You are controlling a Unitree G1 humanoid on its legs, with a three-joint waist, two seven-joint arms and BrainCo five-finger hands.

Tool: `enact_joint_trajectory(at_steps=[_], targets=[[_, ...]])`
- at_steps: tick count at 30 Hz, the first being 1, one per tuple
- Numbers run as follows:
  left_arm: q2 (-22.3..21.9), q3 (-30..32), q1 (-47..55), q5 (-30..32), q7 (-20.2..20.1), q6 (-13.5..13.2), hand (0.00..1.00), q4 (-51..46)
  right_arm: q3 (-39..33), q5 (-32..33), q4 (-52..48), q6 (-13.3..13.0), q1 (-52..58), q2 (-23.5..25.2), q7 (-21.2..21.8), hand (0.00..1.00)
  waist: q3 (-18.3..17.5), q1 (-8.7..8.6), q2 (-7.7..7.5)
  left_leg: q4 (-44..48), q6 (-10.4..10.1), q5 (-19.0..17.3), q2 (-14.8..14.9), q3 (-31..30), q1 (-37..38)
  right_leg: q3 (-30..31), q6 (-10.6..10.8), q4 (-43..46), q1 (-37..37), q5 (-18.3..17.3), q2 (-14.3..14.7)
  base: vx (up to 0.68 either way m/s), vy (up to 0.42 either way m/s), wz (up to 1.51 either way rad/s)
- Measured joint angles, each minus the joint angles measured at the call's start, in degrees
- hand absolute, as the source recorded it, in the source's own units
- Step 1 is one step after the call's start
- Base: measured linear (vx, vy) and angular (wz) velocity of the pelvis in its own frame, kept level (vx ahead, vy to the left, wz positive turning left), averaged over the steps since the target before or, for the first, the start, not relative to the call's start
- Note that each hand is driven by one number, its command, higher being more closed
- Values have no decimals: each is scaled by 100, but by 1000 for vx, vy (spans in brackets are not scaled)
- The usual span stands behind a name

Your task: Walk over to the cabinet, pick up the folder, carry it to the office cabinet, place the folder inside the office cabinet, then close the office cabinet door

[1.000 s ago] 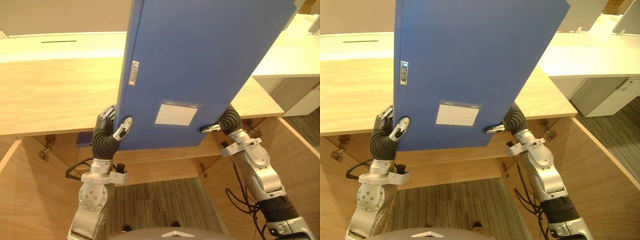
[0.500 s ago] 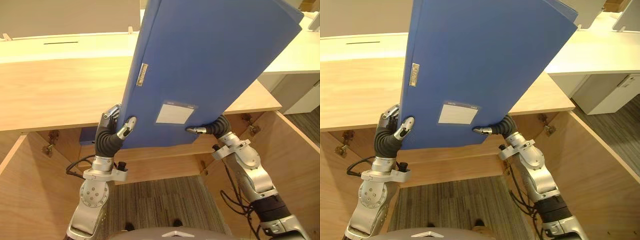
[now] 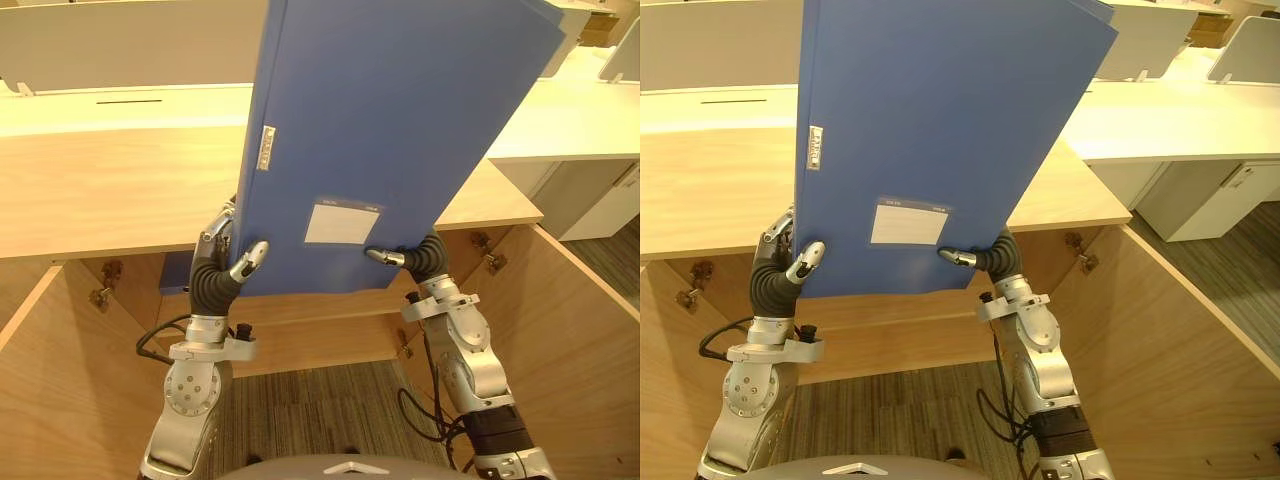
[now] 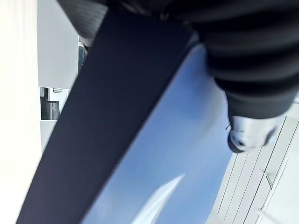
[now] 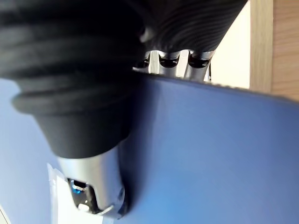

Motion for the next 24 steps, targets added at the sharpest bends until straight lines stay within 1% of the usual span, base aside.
enact_joint_trajectory(at_steps=[3, 6, 8, 10, 12, 13, 15, 17, 18, 19, 21, 24], targets=[[-33, 165, 0, 4, 41, -19, 0, 0, -1, -16, 0, 0, 4, 235, -42, 100, -4, -12, -5, 0, 0, 0, -1, -6, -9, -6, 2, -7, -1, 4, -1, 0, 0, 0], [-128, 246, 67, 32, 146, -96, 0, -3, -84, -118, -4, -2, 9, 566, -362, 100, -50, -13, -44, 2, 0, 4, -3, -29, -82, -37, 7, -18, -39, 28, -3, -1, -7, 4], [-210, 391, 107, 122, 240, -116, 0, -3, -178, -167, -4, -2, 53, 654, -485, 100, -63, -11, -61, 3, 0, 4, -4, -46, -82, -56, 49, -34, -21, 58, -3, 17, -11, 7], [-279, 701, 117, 194, 362, -119, 0, -3, -289, -204, -18, -4, 179, 699, -500, 100, -68, -30, -68, 6, 0, 5, -5, -125, -81, -138, 46, -43, 25, 62, -5, 13, -14, 15], [-406, 1284, 172, 256, 545, -121, 0, 2, -385, -222, -19, -3, 273, 708, -505, 100, -69, -30, -69, 33, 0, 4, -3, -143, -76, -144, 44, -67, 48, 64, -2, 5, -13, 6], [-444, 1429, 197, 259, 600, -121, 0, 11, -415, -221, -20, -3, 283, 714, -507, 100, -69, -27, -69, 34, 0, 4, -2, -145, -76, -145, 43, -69, 51, 65, -2, 0, 0, 0], [-586, 1939, 335, 306, 823, -119, 0, 73, -587, -223, -170, -3, 401, 815, -523, 100, -69, 0, -69, 15, -2, 3, -2, -153, -77, -152, 41, -70, 57, 63, -3, 0, 0, 0], [-671, 2242, 419, 334, 935, -115, 0, 210, -688, -220, -324, -8, 479, 854, -526, 100, -68, 32, -67, 2, -6, -1, -4, -156, -76, -161, 32, -65, 59, 52, -8, -33, -6, 2], [-701, 2400, 453, 361, 1024, -72, 0, 330, -745, -224, -403, -8, 489, 870, -526, 100, -67, 42, -66, 1, -8, -2, -5, -162, -76, -178, -5, -59, 60, 17, -11, -34, -4, 3], [-730, 2469, 484, 361, 1042, -53, 0, 384, -781, -224, -458, -8, 501, 894, -525, 100, -67, 49, -67, 1, -8, -2, -6, -168, -77, -187, -8, -51, 60, 2, -15, -35, -4, 6], [-858, 2599, 628, 363, 1121, 40, 0, 588, -876, -225, -499, -97, 527, 989, -524, 100, -67, 48, -69, 0, -36, -20, -8, -227, -76, -256, -11, -11, 75, -38, -23, -28, -5, 13], [-980, 2670, 807, 433, 1096, 129, 0, 859, -900, -250, -510, -108, 652, 1027, -523, 100, -69, 65, -73, 0, -40, -22, -6, -290, -76, -299, -11, -4, 106, -66, -24, -8, -7, 13]])
